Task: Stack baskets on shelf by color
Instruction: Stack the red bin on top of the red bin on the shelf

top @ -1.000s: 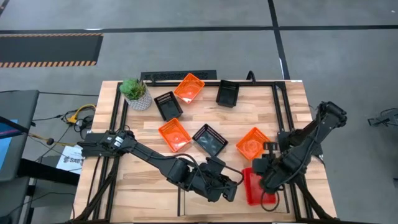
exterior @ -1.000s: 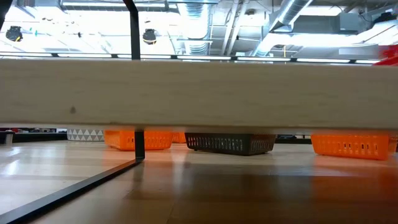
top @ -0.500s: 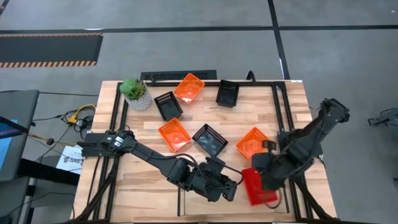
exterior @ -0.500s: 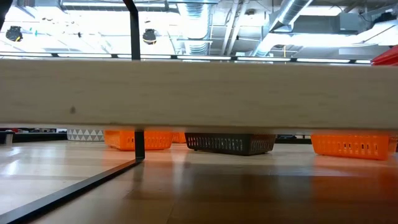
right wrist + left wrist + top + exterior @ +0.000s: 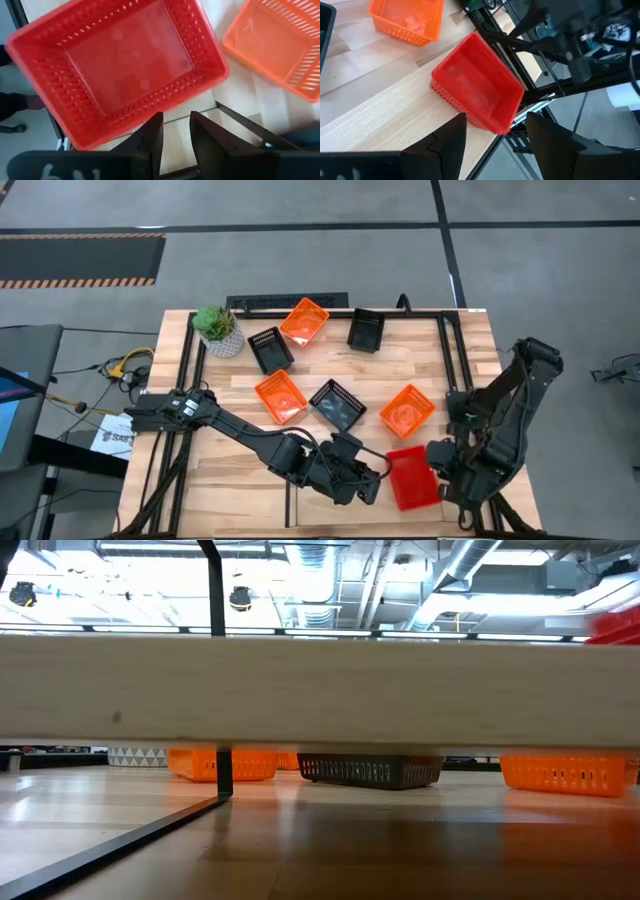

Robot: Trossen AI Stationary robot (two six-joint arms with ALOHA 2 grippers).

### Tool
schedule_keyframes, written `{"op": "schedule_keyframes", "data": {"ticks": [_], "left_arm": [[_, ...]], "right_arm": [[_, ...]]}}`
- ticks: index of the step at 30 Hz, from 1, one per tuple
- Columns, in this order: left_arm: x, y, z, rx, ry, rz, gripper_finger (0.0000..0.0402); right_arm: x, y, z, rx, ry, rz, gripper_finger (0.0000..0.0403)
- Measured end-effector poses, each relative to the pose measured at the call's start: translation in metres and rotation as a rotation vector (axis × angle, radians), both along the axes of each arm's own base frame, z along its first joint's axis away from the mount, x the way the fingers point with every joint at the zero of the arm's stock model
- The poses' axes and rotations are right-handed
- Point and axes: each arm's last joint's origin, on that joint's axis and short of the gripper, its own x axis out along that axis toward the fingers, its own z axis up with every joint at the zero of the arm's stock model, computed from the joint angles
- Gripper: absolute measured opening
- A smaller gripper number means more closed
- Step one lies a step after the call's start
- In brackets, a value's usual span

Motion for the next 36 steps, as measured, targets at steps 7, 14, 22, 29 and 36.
{"op": "schedule_keyframes", "data": {"ticks": [7,14,22,29,36], "left_arm": [[0.0,0.0,0.0,-0.005,0.002,-0.004,0.0193],[-0.002,0.002,-0.004,-0.019,0.057,-0.018,0.0193],[-0.012,0.007,-0.022,0.02,0.219,0.021,0.0193],[-0.017,-0.002,-0.024,0.017,0.229,0.014,0.0193],[-0.023,-0.012,-0.024,0.015,0.232,-0.002,0.0193]], "right_arm": [[0.001,0.001,0.002,0.011,0.008,0.003,0.0118],[0.012,0.007,0.018,0.096,-0.139,0.07,0.0118],[0.067,0.004,-0.004,0.031,-0.198,0.143,0.0118],[0.111,-0.004,-0.018,0.044,-0.254,0.224,0.0118],[0.133,-0.011,-0.05,-0.008,-0.12,0.29,0.0118]]}}
